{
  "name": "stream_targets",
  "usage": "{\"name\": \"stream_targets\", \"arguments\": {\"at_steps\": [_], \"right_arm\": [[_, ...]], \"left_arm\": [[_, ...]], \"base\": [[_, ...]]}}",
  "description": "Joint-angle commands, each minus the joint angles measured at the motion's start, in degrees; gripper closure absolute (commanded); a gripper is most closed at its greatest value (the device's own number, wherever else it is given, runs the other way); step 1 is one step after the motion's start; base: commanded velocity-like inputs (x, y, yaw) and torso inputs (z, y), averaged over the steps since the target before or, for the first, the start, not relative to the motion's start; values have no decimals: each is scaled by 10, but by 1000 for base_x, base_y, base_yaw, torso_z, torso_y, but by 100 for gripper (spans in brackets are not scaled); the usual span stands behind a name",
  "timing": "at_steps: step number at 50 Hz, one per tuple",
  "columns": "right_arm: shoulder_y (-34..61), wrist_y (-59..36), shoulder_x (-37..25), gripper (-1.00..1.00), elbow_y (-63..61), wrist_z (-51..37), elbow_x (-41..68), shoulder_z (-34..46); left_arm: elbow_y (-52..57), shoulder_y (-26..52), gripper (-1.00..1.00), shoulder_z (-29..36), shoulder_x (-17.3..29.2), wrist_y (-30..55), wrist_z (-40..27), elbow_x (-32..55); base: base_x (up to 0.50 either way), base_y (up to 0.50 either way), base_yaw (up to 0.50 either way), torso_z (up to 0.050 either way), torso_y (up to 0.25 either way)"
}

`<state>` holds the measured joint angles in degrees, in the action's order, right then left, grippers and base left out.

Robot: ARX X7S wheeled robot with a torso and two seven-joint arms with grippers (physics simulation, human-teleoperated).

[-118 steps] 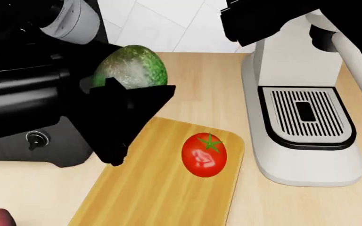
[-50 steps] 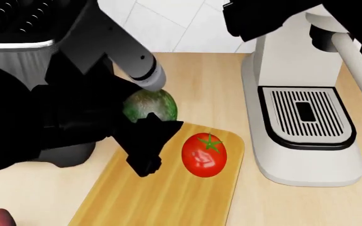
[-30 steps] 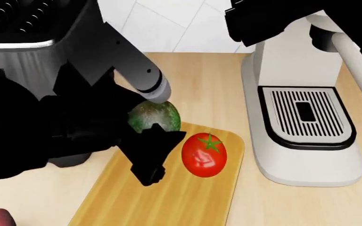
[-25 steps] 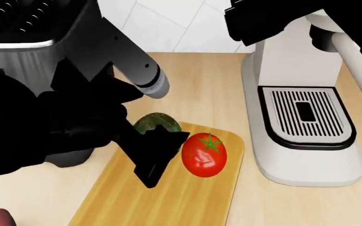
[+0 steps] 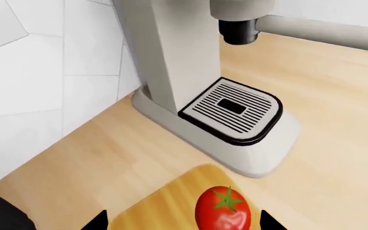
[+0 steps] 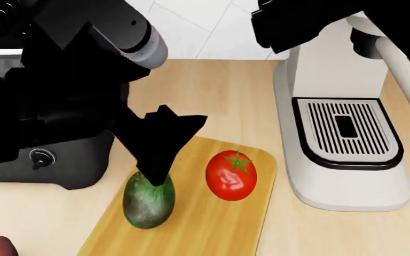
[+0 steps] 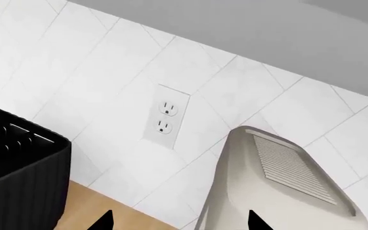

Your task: Place the avocado, onion, tomato and bell pepper on the cutting board.

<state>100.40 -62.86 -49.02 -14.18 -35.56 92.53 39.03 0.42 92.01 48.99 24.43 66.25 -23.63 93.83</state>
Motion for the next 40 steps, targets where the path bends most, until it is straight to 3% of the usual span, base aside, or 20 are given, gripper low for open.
{"name": "stream_targets", "arguments": {"at_steps": [1, 19, 33, 40], "right_arm": [[-5, 7, -1, -100, -9, 5, -3, -1], [13, -4, -5, -100, 0, 2, 1, -2], [6, 3, -4, -100, 2, 9, -9, 0], [-2, 10, -6, -100, 3, 15, -18, 1]], "left_arm": [[57, 17, -100, -25, 48, 25, -59, 101], [142, 57, -100, -12, 158, 51, -167, 291], [191, 32, -100, 6, 251, 39, -218, 349], [190, 29, -100, -2, 281, 46, -213, 342]], "base": [[0, 0, 0, 0, 0], [0, 0, 0, 0, 0], [0, 0, 0, 0, 0], [0, 0, 0, 0, 0]]}}
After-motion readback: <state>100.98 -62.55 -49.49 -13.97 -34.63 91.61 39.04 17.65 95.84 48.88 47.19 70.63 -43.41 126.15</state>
